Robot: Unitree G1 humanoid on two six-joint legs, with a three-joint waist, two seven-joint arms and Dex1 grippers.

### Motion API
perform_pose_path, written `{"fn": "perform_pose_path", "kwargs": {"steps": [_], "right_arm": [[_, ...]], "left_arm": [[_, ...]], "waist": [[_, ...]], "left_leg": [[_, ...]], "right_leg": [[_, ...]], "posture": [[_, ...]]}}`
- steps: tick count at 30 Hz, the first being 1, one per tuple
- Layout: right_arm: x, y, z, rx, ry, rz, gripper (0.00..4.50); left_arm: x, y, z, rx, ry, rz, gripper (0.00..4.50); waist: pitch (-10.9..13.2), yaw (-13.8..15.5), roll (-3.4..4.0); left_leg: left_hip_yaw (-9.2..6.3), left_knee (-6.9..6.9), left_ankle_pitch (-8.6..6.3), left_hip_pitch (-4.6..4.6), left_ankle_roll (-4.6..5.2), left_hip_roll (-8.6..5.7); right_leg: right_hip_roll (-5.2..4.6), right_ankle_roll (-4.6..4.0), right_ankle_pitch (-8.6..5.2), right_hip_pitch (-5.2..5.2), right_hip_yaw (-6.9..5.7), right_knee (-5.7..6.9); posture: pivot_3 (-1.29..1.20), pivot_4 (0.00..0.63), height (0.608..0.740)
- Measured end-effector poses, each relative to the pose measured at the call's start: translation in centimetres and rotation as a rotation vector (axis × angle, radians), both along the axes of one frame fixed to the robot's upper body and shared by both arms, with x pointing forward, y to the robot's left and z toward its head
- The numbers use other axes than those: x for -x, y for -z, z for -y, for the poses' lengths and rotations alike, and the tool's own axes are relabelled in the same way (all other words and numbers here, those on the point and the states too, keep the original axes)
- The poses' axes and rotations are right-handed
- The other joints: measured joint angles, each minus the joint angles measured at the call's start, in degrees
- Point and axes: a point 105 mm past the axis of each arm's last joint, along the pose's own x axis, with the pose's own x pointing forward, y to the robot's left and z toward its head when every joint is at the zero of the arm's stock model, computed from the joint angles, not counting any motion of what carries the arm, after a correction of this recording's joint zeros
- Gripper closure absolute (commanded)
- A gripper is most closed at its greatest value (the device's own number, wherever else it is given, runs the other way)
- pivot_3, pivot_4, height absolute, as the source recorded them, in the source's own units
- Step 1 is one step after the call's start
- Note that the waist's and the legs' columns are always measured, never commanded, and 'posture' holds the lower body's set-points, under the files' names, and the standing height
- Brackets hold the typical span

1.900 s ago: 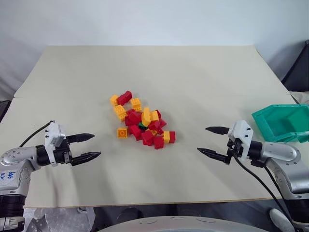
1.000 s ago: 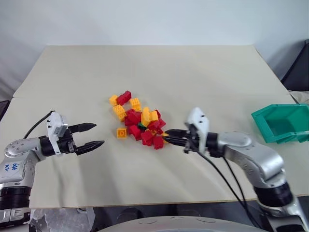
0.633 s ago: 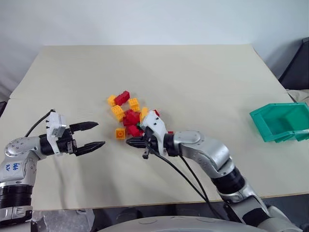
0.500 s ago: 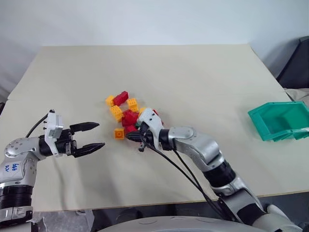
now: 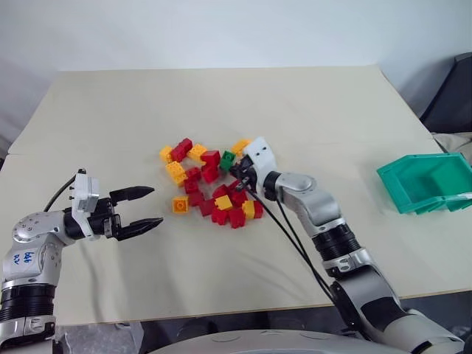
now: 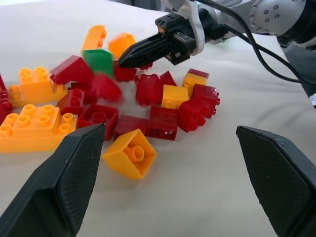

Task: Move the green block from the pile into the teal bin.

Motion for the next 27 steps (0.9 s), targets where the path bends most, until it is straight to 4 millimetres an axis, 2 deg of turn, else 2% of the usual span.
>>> {"fn": "perform_pose_path", "kwargs": {"steps": [3, 7, 9, 14, 21, 24, 27], "right_arm": [[0.4, 0.1, 0.8, 0.018, -0.01, 0.011, 4.44], [2.0, -0.4, 1.6, 0.027, -0.082, 0.042, 4.44], [3.2, -1.4, 2.3, 0.007, -0.143, 0.052, 3.87], [5.5, -4.1, 6.6, 0.005, -0.211, 0.067, 2.19], [8.0, -4.0, 14.3, 0.067, -0.162, -0.032, 0.02], [8.6, -4.1, 16.2, 0.101, -0.132, -0.051, 0.02], [8.8, -4.3, 17.0, 0.126, -0.113, -0.055, 0.02]], "left_arm": [[-0.1, 0.1, 0.4, 0.01, 0.004, 0.005, 0.0], [-0.2, 0.0, 0.4, 0.011, 0.003, 0.007, 0.0], [-0.3, 0.0, 0.5, 0.014, 0.005, 0.009, 0.0], [-0.2, 0.2, 0.6, 0.014, 0.007, 0.005, 0.0], [-0.2, 0.3, 0.6, 0.014, 0.011, 0.002, 0.0], [-0.3, 0.2, 0.7, 0.013, 0.014, 0.004, 0.0], [-0.4, 0.5, 0.4, 0.019, 0.003, -0.012, 0.0]], "waist": [[0.0, -0.1, 0.01], [0.0, 0.0, 0.03], [0.0, 0.2, 0.04], [0.0, 0.8, 0.05], [0.0, 0.9, 0.05], [0.0, 0.6, 0.05], [0.0, 0.5, 0.05]], "left_leg": [[0.03, 0.0, 0.0, 0.0, 0.0, 0.02], [0.05, 0.0, 0.0, 0.0, 0.0, 0.01], [0.05, 0.01, 0.0, 0.0, 0.01, 0.01], [0.04, 0.03, -0.05, 0.0, 0.09, -0.01], [0.16, 0.02, -0.12, 0.02, 0.2, -0.01], [0.28, 0.02, -0.12, 0.1, 0.19, 0.01], [0.33, 0.03, -0.13, 0.15, 0.18, 0.05]], "right_leg": [[0.02, 0.0, 0.0, -0.01, 0.01, 0.0], [0.0, 0.0, 0.0, -0.01, 0.03, 0.0], [0.0, 0.01, 0.0, -0.01, 0.03, -0.01], [-0.04, 0.02, 0.01, 0.02, 0.02, -0.03], [-0.03, 0.06, 0.03, 0.02, 0.05, -0.09], [-0.03, 0.07, 0.04, 0.02, 0.15, -0.06], [-0.02, 0.07, 0.04, 0.02, 0.21, -0.03]], "posture": [[0.0, 0.15, 0.74], [0.0, 0.15, 0.74], [0.0, 0.15, 0.74], [0.0, 0.15, 0.74], [0.0, 0.15, 0.74], [0.0, 0.15, 0.74], [0.0, 0.15, 0.74]]}}
